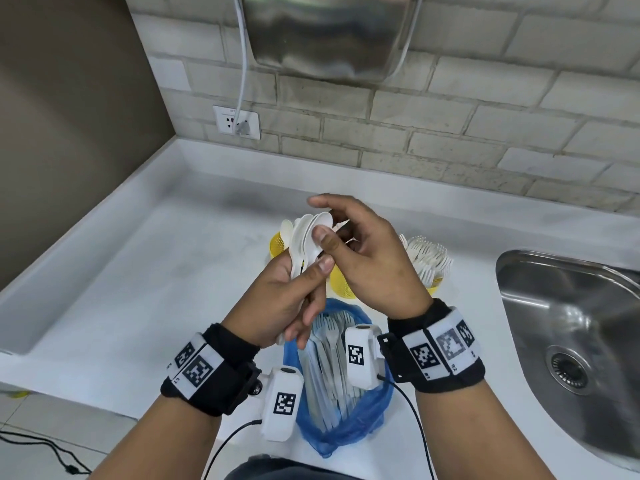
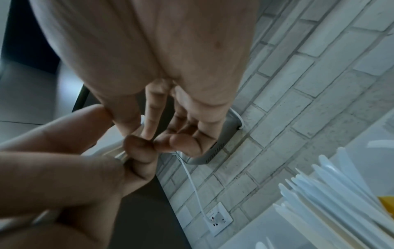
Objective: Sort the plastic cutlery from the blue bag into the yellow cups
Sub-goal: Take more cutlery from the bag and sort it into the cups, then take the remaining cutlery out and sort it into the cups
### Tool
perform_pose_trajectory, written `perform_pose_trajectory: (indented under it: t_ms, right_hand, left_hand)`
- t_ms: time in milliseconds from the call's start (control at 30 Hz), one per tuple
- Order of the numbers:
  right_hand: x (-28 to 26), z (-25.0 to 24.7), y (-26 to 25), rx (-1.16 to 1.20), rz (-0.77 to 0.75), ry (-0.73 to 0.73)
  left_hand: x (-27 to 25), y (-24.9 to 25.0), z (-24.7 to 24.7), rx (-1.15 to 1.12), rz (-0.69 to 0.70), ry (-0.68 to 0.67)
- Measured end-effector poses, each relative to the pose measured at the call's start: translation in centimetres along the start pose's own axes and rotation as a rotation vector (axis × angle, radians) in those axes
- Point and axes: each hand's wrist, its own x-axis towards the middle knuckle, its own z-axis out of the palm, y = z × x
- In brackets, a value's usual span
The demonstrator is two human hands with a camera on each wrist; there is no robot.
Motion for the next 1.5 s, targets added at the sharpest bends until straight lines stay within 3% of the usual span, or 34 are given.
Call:
perform_pose_trajectory:
  t_ms: [100,267,433,500,567,667,733,833,933,1167,1333,1433,1500]
  right_hand:
    - [0.5,-0.3,0.3,-0.007,-0.018,-0.046]
    - [1.2,-0.9,0.4,-0.079,-0.050,0.171]
    - [1.6,-1.4,-0.2,-0.152,0.029,-0.071]
    - [2.0,-1.5,-0.3,-0.198,0.022,-0.052]
    - [2.5,-1.6,-0.1,-0.243,0.001,0.025]
    - [3.4,-1.9,0.9,-0.337,-0.064,0.188]
    - [4.1,-1.9,2.0,-0.445,-0.109,0.258]
    - [5.2,-0.8,3.6,-0.545,-0.131,0.286]
    - [6.1,1.3,5.2,-0.559,-0.100,0.225]
    - [6.0,4.4,6.8,-0.648,0.123,-0.104]
    - [3.5,2.9,6.5,-0.699,0.116,-0.005]
    - [1.2,0.9,6.7,-0.803,0.241,0.003]
    - [-0.3,-0.1,7.3,-0.880,0.354,-0.072]
  left_hand:
    - [0.3,0.0,-0.6,0.012,-0.030,-0.058]
    - [1.0,-0.3,-2.4,0.252,0.009,0.086]
    - [1.3,-0.4,-3.5,0.371,-0.002,0.062]
    - [1.6,0.0,-3.7,0.373,-0.012,0.062]
    - [1.9,0.2,-4.3,0.372,-0.008,0.120]
    - [2.9,-0.7,-6.5,0.420,-0.053,0.349]
    - [3.6,-2.3,-8.6,0.609,-0.066,0.443]
    - [4.4,-4.9,-10.3,1.073,-0.038,0.353]
    - [5.1,-7.1,-10.4,1.218,-0.021,0.285]
    - [5.8,-8.6,-9.8,1.246,0.040,0.358]
    - [5.8,-8.5,-10.1,1.255,0.023,0.359]
    - [5.9,-8.5,-10.1,1.256,0.027,0.366]
    - [6.1,-8.5,-10.0,1.251,0.022,0.376]
